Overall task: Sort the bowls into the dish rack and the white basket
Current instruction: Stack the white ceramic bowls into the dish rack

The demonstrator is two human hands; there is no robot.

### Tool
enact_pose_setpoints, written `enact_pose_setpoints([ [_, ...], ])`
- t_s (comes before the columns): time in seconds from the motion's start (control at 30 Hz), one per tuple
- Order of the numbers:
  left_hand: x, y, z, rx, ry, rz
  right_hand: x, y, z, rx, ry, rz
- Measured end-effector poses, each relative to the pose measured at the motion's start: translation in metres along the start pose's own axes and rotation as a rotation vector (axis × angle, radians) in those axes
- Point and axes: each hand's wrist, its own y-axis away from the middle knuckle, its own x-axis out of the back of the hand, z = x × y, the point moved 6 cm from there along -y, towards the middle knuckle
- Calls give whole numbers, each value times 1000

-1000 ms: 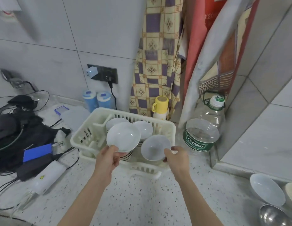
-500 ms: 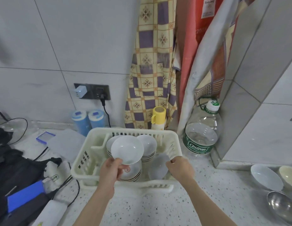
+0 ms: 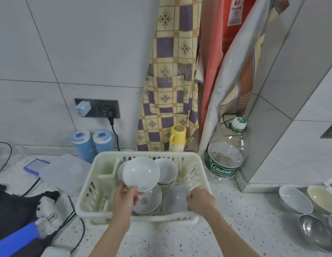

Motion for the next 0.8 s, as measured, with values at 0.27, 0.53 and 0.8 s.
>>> enact_pose_setpoints([
  [0.27, -4, -7, -7, 26, 44, -60, -1, -1, -2, -60, 68, 42],
  [0.53, -2, -6, -8, 22, 95, -108, -3, 12, 0, -62, 134, 115],
  [0.8, -2, -6, -8, 18, 142, -154, -4, 13, -4, -81, 126, 10],
])
